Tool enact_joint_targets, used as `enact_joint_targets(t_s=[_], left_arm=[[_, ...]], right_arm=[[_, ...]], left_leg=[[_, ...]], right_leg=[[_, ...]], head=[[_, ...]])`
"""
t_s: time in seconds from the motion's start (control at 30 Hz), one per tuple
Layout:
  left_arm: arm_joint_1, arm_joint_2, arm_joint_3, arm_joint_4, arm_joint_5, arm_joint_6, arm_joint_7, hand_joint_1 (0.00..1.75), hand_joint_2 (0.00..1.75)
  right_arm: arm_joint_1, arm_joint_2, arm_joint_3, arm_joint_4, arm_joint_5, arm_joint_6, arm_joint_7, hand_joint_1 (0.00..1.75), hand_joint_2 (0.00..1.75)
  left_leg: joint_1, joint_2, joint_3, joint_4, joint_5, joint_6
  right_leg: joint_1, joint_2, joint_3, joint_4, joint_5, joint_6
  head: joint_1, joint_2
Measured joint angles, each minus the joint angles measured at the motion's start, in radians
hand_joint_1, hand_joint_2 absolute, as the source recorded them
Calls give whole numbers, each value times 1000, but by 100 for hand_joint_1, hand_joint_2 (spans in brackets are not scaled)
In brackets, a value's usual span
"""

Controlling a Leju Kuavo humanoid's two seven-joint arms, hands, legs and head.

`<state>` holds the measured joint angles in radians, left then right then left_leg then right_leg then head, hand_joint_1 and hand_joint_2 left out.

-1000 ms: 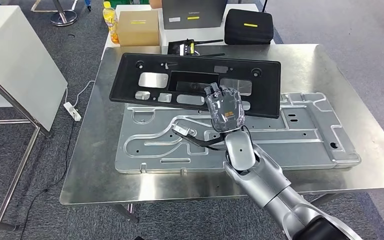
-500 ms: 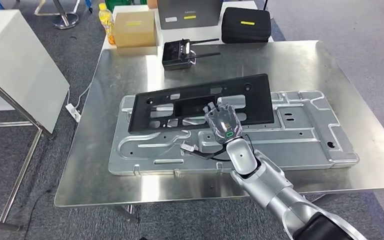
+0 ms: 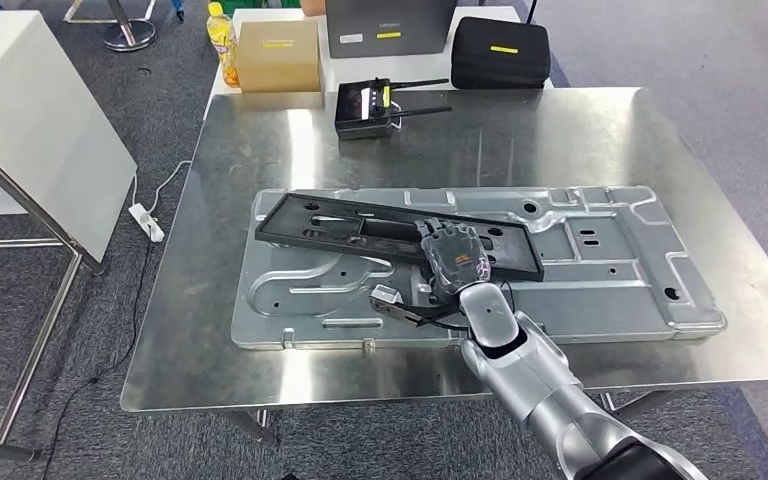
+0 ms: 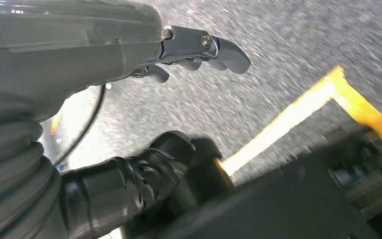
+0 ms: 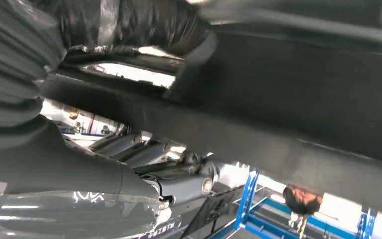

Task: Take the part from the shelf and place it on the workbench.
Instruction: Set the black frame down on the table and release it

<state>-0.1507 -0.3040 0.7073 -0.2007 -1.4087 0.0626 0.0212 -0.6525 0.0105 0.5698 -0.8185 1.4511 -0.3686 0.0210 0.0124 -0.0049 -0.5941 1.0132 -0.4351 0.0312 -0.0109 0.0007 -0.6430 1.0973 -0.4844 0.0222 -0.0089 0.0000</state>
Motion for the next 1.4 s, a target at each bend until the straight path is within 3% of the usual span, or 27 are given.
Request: enact_joint_targets(t_s=[0.03,0.1,0.13,0.17,0.27,0.33,0.47,0.53,0.6,0.63,0.67,0.7,0.8,0.83,0.93,1.0,1.1,1.13,1.17,1.2,1.3,1.33,1.4], left_arm=[[0,0,-3,0,0,2,1,0,175],[1,0,-9,0,1,3,-1,0,87],[2,0,-10,0,4,3,-3,0,44],[3,0,-10,0,7,4,-6,0,0],[4,-1,-11,0,18,14,-9,0,0],[4,-1,-11,0,25,17,-9,0,0],[5,-1,-11,0,35,19,-8,0,0],[5,-1,-11,0,39,22,-5,0,0],[7,-1,-10,0,43,23,-1,0,0],[8,-1,-10,0,43,23,0,0,0],[9,0,-10,0,44,23,0,0,0],[10,0,-10,0,44,24,0,0,0],[8,0,-10,0,47,25,0,0,0],[7,0,-10,0,48,25,0,0,0],[9,0,-10,0,51,25,0,0,0],[9,-1,-10,0,51,24,0,0,0],[7,-1,-9,0,53,19,2,0,0],[7,-1,-9,0,54,18,3,0,0],[7,0,-9,0,54,15,6,0,0],[7,0,-9,0,55,13,8,0,0],[6,0,-9,0,61,4,14,0,0],[6,0,-9,0,63,3,15,0,0],[5,0,-8,0,64,3,15,0,0]], right_arm=[[1,0,-5,1,-1,2,-2,0,0],[8,1,-12,4,-3,6,-5,0,0],[12,1,-15,6,-5,8,-7,0,0],[15,1,-18,7,-8,9,-9,0,0],[17,2,-34,7,-31,18,-17,0,0],[18,5,-46,6,-52,33,-25,0,0],[22,13,-60,5,-75,52,-35,0,0],[22,17,-63,5,-81,58,-38,0,0],[25,18,-65,5,-85,61,-39,0,0],[27,19,-65,5,-86,61,-39,0,0],[28,19,-65,5,-88,61,-39,0,0],[29,19,-66,5,-88,61,-39,0,0],[29,19,-70,5,-89,61,-39,0,0],[29,19,-72,5,-90,61,-39,0,0],[29,19,-75,5,-93,62,-39,0,0],[29,19,-77,5,-93,62,-39,0,0],[31,19,-80,5,-93,64,-39,0,0],[32,19,-80,6,-93,65,-39,0,0],[33,19,-80,6,-93,66,-39,0,0],[33,19,-80,7,-93,68,-39,0,0],[28,22,-80,7,-93,70,-39,0,0],[26,24,-80,7,-93,71,-39,0,0],[25,26,-80,7,-92,72,-39,0,0]], left_leg=[[0,1,1,-1,1,3],[0,0,0,-1,0,7],[0,-1,0,0,0,7],[0,-2,1,2,-1,6],[-2,-5,1,8,-6,-2],[-6,-5,-1,9,-8,-11],[-5,-3,-5,24,-25,-32],[-2,-2,-44,113,-82,-39],[-2,-1,-101,243,-144,-44],[-2,-1,-116,280,-155,-45],[-2,-1,-113,281,-145,-46],[-2,-1,-90,241,-118,-44],[-3,-1,10,54,-41,-33],[-5,-2,23,25,-33,-29],[-6,-1,18,14,-20,-14],[-3,2,10,6,-4,1],[-3,4,-15,4,17,11],[-4,4,-25,5,24,11],[-4,4,-35,6,30,10],[-4,4,-44,7,37,8],[-5,3,-64,11,55,-4],[-6,3,-66,11,62,-10],[-7,2,-69,8,78,-22]], right_leg=[[-2,0,-27,60,-31,4],[-4,-1,-86,183,-79,11],[-5,-1,-100,210,-80,13],[-6,-1,-95,197,-62,13],[-6,-1,-6,9,27,5],[-1,0,26,-58,41,-4],[-2,2,33,-71,45,-29],[-3,-2,36,-76,50,-40],[-1,-5,34,-74,52,-44],[0,-6,32,-72,52,-44],[0,-6,31,-71,52,-44],[0,-6,30,-69,52,-44],[3,-4,25,-59,52,-38],[4,-4,22,-57,54,-33],[4,-3,15,-56,61,-13],[0,-1,-1,-20,21,-3],[-3,-1,-57,150,-101,8],[-3,-1,-66,194,-121,10],[-4,-1,-58,208,-121,11],[-5,-1,-31,182,-104,11],[-4,1,100,-10,-46,4],[-1,2,122,-50,-40,-1],[5,4,123,-67,-30,-12]], head=[[0,0],[0,0],[0,0],[0,0],[0,0],[0,0],[0,0],[0,0],[0,0],[0,0],[0,0],[0,0],[0,0],[0,0],[0,0],[1,0],[1,0],[1,0],[1,0],[1,0],[1,0],[1,0],[2,0]])
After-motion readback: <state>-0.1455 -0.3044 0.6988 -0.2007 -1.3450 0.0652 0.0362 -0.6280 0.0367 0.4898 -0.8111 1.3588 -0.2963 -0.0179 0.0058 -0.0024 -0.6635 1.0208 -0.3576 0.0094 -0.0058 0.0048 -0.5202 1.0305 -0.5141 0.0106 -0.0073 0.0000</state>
